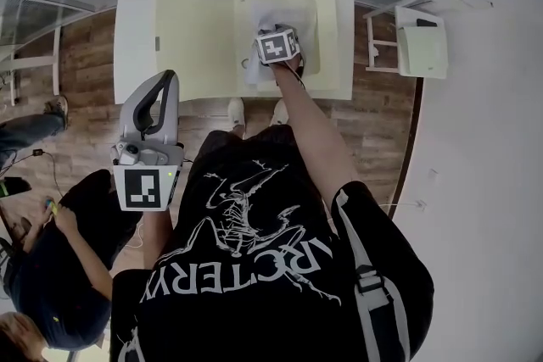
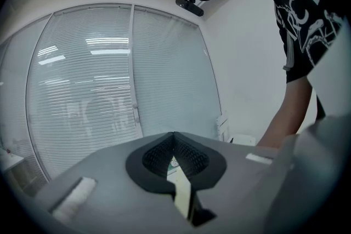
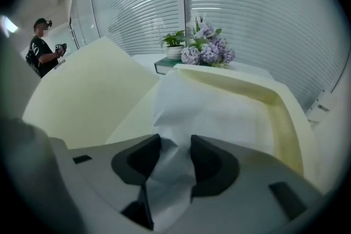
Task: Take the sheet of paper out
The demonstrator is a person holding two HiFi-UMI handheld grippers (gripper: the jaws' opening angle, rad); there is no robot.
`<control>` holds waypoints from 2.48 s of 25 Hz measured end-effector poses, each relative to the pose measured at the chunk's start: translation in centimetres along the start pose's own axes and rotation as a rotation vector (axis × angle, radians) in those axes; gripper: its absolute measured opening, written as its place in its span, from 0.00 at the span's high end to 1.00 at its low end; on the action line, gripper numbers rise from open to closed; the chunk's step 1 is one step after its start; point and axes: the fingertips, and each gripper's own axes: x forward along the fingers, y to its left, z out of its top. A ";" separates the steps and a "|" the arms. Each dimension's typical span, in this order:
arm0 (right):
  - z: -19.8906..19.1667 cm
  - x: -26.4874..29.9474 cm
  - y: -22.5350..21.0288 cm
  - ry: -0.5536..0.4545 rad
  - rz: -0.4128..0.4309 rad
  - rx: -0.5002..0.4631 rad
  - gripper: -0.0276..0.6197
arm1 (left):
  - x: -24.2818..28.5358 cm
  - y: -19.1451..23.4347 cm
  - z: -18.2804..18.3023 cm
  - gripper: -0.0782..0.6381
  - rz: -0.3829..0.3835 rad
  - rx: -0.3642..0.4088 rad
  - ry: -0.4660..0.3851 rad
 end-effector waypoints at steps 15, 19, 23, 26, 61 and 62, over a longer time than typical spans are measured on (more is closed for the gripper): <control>4.5 -9.7 0.3 -0.288 0.088 0.063 0.93 | 0.9 -0.7 0.1 0.88 -0.032 0.015 -0.011; 7.1 -15.9 0.1 -0.450 0.125 0.084 0.94 | 2.4 -1.5 0.9 0.88 -0.063 0.003 -0.043; 9.1 -22.0 -0.9 -0.589 0.113 0.087 0.94 | 3.4 -2.3 1.7 0.87 -0.089 0.000 -0.065; 11.0 -27.0 -2.2 -0.705 0.075 0.061 0.94 | 4.6 -2.6 2.2 0.88 -0.093 -0.003 -0.082; 15.8 -40.5 -1.6 -1.012 -0.071 -0.186 0.94 | 6.8 -0.5 6.0 0.88 -0.031 0.035 -0.184; 15.9 -40.5 -1.6 -1.014 -0.071 -0.186 0.94 | 6.8 -0.5 6.0 0.88 -0.030 0.036 -0.183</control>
